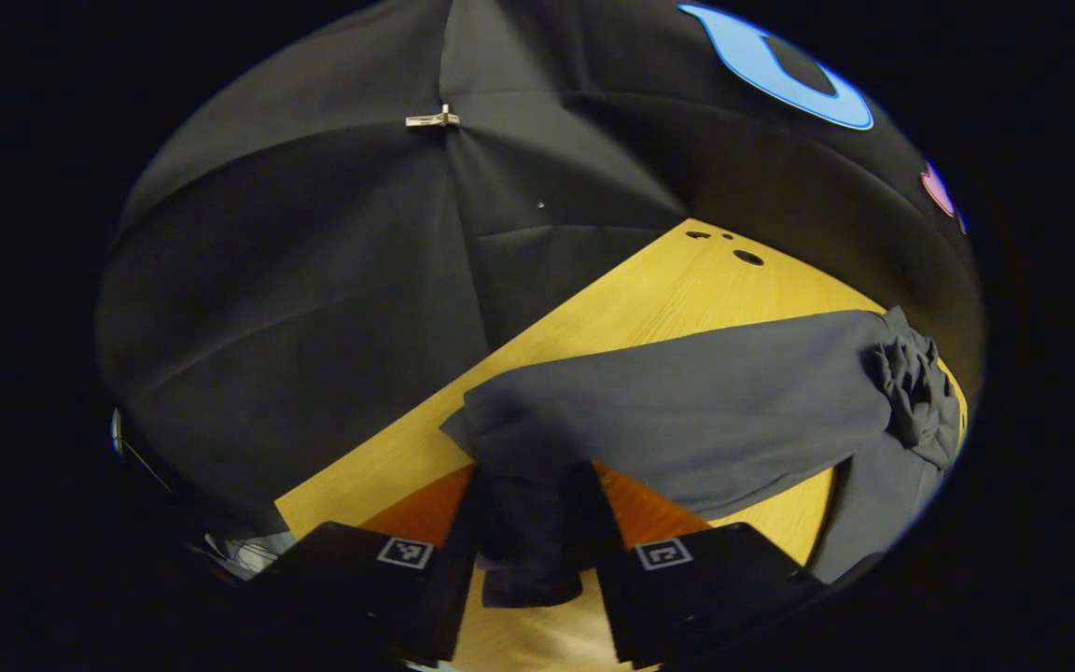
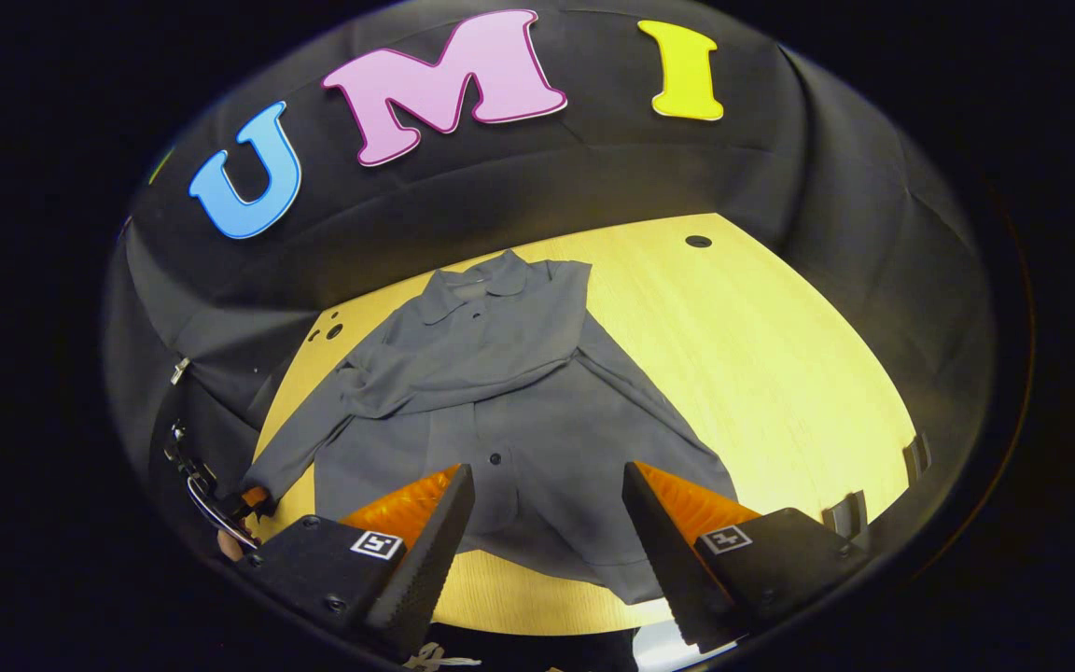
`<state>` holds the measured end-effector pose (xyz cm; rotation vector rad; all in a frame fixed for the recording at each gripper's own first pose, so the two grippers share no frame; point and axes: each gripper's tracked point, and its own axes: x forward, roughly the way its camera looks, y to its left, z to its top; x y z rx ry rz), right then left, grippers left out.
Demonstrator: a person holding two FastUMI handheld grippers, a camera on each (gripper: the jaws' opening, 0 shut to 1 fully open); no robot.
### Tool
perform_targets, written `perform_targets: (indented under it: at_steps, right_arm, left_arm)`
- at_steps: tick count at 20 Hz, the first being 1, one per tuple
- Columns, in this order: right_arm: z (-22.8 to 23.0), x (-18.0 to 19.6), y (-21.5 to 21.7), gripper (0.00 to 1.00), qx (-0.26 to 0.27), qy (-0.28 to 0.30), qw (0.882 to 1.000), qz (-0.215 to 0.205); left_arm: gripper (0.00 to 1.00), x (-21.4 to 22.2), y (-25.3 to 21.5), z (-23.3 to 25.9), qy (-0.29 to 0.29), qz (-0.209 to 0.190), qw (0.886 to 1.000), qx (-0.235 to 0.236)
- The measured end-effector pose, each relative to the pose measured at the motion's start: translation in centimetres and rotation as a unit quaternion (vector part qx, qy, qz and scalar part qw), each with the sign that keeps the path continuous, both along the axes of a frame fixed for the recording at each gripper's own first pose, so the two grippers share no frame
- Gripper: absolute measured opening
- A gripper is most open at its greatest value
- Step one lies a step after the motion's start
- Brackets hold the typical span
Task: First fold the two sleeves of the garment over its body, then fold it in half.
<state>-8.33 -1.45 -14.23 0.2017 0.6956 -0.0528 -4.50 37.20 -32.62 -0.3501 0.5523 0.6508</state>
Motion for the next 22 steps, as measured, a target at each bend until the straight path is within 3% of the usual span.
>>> perform_targets:
  at_steps: [3,5,8,10,12,16,22]
  right_arm:
    - [0.0,-0.1,-0.5,0.99,-0.005,0.004,1.0,-0.004]
    - [0.0,-0.1,-0.8,0.99,-0.005,0.006,1.0,-0.01]
    - [0.3,0.1,-1.6,0.99,0.003,0.009,1.0,-0.01]
    - [0.2,0.8,-2.6,0.99,0.0,0.009,1.0,-0.015]
    - [0.1,1.3,-3.6,0.99,-0.003,0.009,1.0,-0.016]
    - [-0.2,2.4,-5.7,0.99,-0.006,0.011,1.0,-0.02]
    - [-1.0,3.7,-8.7,0.99,-0.016,0.012,1.0,-0.009]
  left_arm:
    - [0.18,0.3,-0.5,0.4,-0.029,0.009,0.999,-0.033]
    - [0.09,0.3,-0.6,0.5,-0.033,0.013,0.998,-0.052]
    - [0.06,0.8,-0.3,2.1,-0.032,0.013,0.998,-0.053]
    - [0.09,1.9,-0.1,4.5,-0.051,0.016,0.998,-0.04]
    - [0.05,3.2,-0.6,7.5,-0.077,0.01,0.997,-0.03]
    - [0.05,6.7,-2.8,14.7,-0.129,-0.025,0.991,0.001]
    - [0.05,13.9,-10.3,23.3,-0.18,-0.098,0.977,0.056]
